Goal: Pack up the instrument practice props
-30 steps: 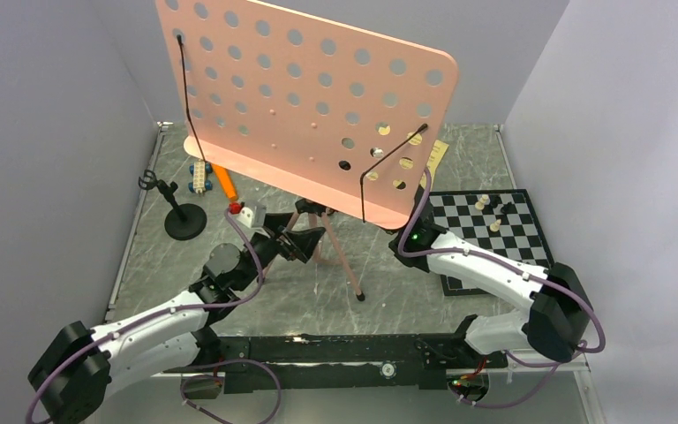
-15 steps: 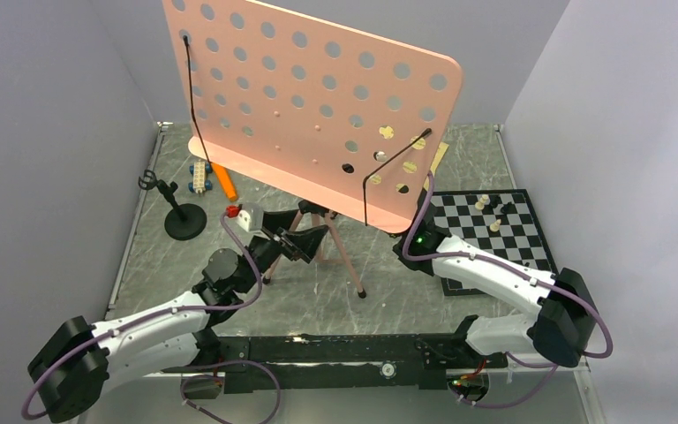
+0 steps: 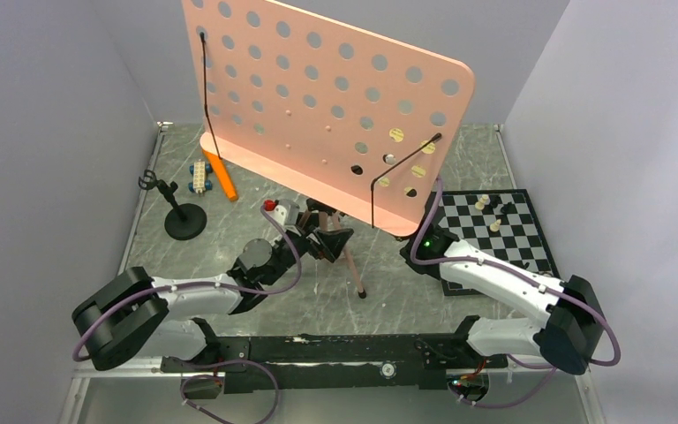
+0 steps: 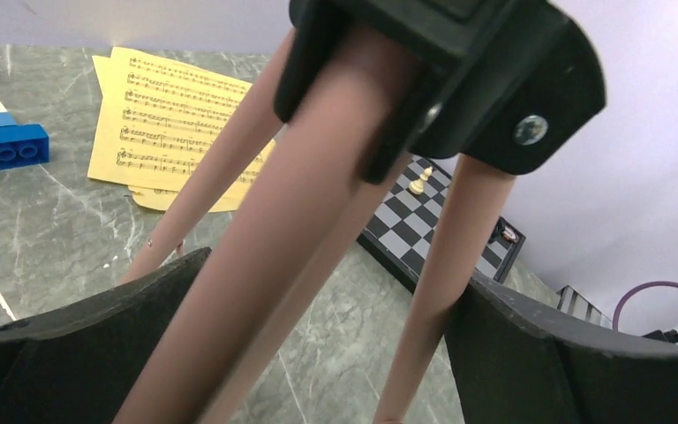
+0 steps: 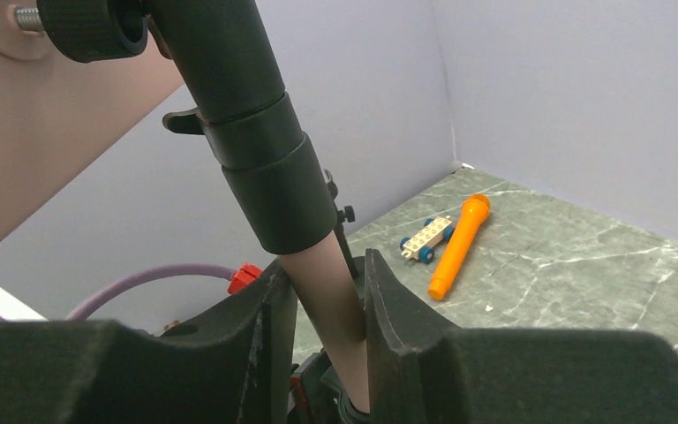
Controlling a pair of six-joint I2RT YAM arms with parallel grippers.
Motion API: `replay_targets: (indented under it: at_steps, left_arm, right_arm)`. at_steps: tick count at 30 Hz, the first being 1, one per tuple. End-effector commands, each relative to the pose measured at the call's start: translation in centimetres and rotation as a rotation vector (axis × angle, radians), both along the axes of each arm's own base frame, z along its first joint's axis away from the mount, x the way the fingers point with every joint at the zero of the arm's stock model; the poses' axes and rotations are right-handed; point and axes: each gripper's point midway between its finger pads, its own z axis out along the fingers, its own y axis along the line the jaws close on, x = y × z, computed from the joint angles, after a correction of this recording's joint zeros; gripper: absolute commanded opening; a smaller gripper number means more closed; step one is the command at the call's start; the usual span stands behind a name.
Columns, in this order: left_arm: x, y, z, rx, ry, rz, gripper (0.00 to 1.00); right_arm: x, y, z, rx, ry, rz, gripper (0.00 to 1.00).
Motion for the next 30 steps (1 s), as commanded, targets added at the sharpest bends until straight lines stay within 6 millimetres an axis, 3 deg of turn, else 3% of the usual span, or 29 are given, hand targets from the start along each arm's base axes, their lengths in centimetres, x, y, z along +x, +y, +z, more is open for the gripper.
replay_targets:
  at_steps: [1, 5, 9, 19, 21, 24, 26, 30]
  left_arm:
    - [-0.5, -2.0, -1.0, 0.039, 0.017, -0.063, 0.96]
    - [-0.3, -1.7, -2.7, 0.082, 0.026, -0.045, 0.81]
    - [-0.1, -1.5, -4.3, 0.136, 0.036, -0.034, 0.56]
    - [-0.5, -0.8, -6.8, 0.198, 0.049, -0.033, 0.08]
    - [-0.6, -0.2, -6.7, 0.198, 0.045, -0.020, 0.13]
    - [-0.9, 0.8, -5.6, 0.174, 0.035, 0.007, 0.48]
    - [-0.9, 1.5, -4.7, 0.157, 0.032, 0.037, 0.65]
    - [-0.7, 2.3, -2.4, 0.156, -0.003, 0.083, 0.85]
  right_arm:
    - [-0.2, -0.2, -8.9, -0.174, 0.283, -0.020, 0.00]
    - [-0.5, -0.6, -8.2, -0.177, 0.262, -0.016, 0.00]
    - [-0.6, -0.7, -7.8, -0.189, 0.242, 0.000, 0.00]
    - [-0.8, -0.2, -7.1, -0.183, 0.218, 0.058, 0.00]
    - [-1.1, -0.1, -6.4, -0.168, 0.207, 0.071, 0.00]
    - [-1.4, 0.0, -5.4, -0.129, 0.211, 0.088, 0.00]
    - [-1.4, 0.0, -4.8, -0.098, 0.223, 0.090, 0.00]
    - [-1.4, 0.7, -4.1, -0.072, 0.267, 0.097, 0.00]
